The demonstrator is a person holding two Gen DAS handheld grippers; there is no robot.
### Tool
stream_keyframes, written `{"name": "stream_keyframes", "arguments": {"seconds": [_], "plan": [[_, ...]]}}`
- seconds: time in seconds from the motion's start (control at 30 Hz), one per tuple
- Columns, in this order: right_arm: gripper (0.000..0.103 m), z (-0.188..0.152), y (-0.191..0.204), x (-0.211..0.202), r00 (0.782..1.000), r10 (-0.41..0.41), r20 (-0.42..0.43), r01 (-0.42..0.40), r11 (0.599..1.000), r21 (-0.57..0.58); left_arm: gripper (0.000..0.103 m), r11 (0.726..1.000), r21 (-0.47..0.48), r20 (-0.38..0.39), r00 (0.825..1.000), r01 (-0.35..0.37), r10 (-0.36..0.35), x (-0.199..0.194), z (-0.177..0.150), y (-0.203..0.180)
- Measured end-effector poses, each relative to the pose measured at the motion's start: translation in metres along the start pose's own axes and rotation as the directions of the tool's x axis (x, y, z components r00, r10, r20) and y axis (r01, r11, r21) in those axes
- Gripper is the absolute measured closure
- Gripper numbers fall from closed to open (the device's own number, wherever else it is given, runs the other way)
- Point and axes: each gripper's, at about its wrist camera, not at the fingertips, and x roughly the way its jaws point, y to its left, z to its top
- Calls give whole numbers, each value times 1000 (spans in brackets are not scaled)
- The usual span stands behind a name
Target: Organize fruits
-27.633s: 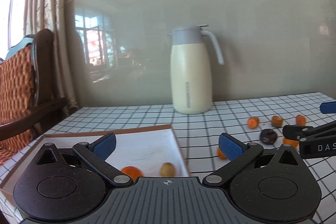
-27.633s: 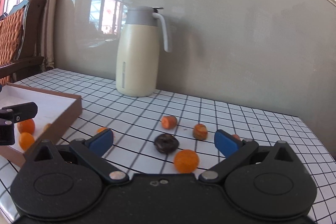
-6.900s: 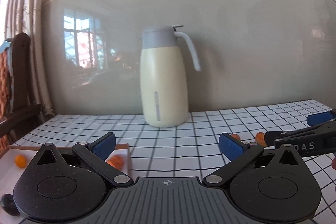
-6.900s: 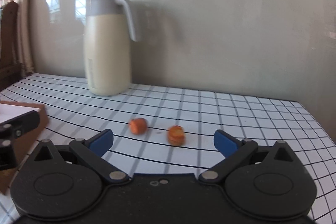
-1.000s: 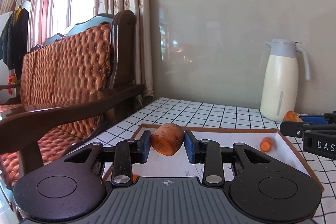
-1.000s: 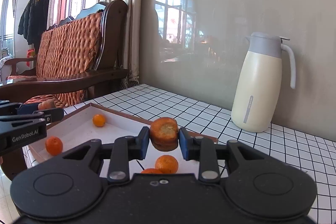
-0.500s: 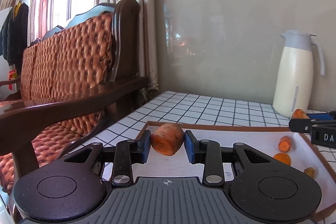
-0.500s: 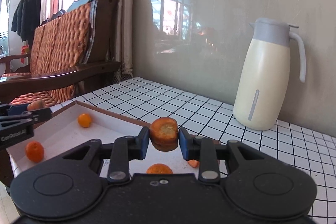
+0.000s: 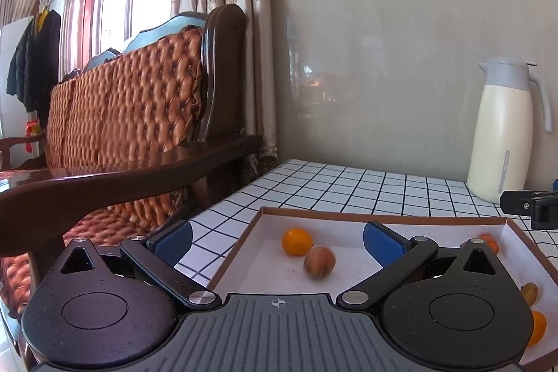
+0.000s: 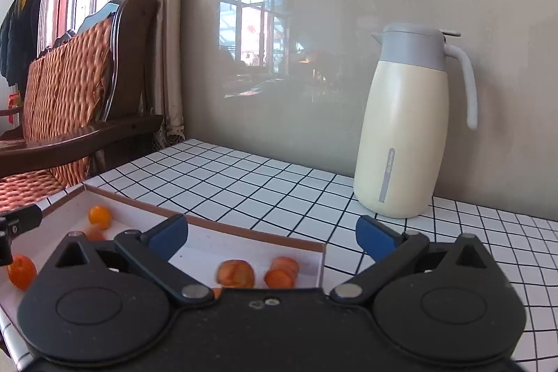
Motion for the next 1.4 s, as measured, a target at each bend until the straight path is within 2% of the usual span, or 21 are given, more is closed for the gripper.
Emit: {"name": "stream_keyframes", "arguments": {"seconds": [0.23, 0.43, 0.63, 0.8, 1.03, 1.2, 1.4], "plan": [[6, 1, 1, -12, 1000, 3, -2, -3, 1000, -28, 0, 1000, -2, 0, 1000, 22, -22, -8, -2, -3], [6, 4, -5, -55, 999, 4, 41, -2, 999, -41, 0, 998, -4, -2, 998, 63, -63, -39, 2, 0], [6, -2, -13, -124, 997, 19, 75, -16, 999, -35, 0, 999, -2, -5, 999, 36, -36, -100, -2, 6], [6, -18, -22, -177, 996, 4, 84, -2, 1000, -18, 0, 995, -5, 16, 995, 95, -95, -153, -8, 8], [6, -44, -30, -229, 997, -39, 73, 39, 999, 9, 0, 991, 14, 75, 989, 131, -131, -217, -25, 6], [6, -63, -33, -239, 997, -65, 37, 64, 998, 16, 0, 988, 34, 79, 985, 151, -153, -234, -35, 2], [6, -68, -32, -249, 990, -98, 105, 99, 995, -4, 0, 986, 64, 82, 984, 156, -161, -234, -40, -6]]}}
